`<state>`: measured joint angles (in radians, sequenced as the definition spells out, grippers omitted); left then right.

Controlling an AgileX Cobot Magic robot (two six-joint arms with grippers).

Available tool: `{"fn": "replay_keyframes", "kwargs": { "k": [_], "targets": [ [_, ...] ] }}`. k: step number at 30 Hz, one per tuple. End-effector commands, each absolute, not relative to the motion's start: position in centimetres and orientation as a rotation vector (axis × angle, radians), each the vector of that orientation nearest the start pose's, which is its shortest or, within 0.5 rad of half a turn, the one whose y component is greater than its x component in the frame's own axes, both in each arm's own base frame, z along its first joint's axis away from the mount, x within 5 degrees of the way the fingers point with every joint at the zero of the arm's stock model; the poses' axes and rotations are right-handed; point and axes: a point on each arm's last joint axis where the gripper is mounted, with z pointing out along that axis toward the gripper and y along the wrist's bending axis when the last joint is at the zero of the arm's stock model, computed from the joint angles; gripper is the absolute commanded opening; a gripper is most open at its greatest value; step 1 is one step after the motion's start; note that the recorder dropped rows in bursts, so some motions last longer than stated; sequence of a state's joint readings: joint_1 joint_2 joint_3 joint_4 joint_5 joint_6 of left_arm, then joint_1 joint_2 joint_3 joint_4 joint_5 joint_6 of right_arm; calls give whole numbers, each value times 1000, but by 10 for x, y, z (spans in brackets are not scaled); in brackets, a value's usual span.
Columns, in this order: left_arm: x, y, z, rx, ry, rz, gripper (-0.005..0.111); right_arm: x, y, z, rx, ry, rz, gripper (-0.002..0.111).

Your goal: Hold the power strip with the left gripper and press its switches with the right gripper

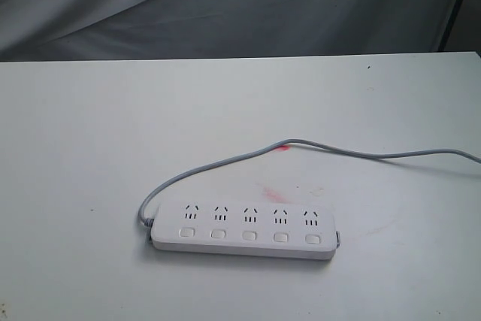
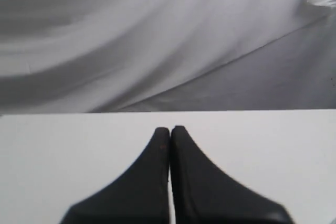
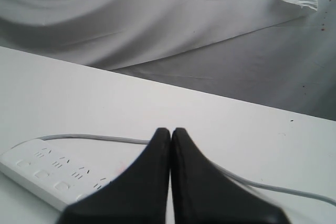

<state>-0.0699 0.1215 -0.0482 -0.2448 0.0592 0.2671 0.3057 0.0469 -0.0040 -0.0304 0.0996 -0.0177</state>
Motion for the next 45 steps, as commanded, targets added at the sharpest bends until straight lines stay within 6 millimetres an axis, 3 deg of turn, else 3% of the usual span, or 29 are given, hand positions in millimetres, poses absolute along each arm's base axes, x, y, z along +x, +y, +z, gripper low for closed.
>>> {"fn": "replay_keyframes", "kwargs": {
  "k": [1,8,45],
  "targets": [
    [66,-5,199,47,1678,-76,1,57,17,203,-273,1594,199,0],
    [64,-6,187,120,1813,-23,1,57,17,203,-273,1594,199,0],
    [63,-6,187,120,1814,-23,1,57,17,203,-273,1594,199,0]
  ]
}}
